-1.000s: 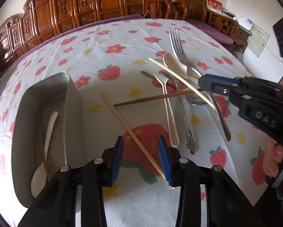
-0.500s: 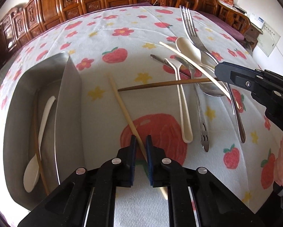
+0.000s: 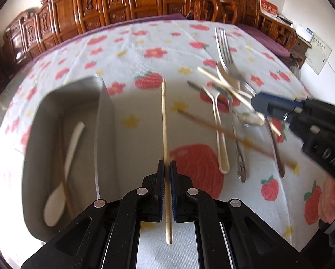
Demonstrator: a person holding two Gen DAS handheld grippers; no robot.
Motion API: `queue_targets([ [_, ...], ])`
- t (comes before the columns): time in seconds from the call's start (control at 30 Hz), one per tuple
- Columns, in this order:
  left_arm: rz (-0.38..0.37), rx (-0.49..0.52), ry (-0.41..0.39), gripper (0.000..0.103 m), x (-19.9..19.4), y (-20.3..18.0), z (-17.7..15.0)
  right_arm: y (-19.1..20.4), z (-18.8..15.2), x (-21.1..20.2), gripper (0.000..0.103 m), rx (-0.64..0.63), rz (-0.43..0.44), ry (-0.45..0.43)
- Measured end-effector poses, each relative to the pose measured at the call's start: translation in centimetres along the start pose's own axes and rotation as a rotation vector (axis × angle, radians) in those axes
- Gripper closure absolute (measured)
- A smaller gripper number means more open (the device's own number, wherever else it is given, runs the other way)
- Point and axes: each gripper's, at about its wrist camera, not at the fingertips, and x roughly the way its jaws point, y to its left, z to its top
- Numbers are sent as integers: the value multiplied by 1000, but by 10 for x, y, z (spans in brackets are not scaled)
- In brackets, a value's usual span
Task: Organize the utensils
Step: 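Grasp a wooden chopstick with the left tool while the right tool holds the fork, then carry the chopstick into the tray and open the left tool while right holds the fork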
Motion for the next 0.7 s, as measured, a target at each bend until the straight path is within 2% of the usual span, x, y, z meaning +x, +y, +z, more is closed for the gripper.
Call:
queue_targets([
  [0.37,6,15,-79,99,-36,8,18,14,7,-11,94,-18,24,-22],
  [0.7,2,-3,-123,99,-64,31,17,41,14,-25,94,-52,58,-52],
])
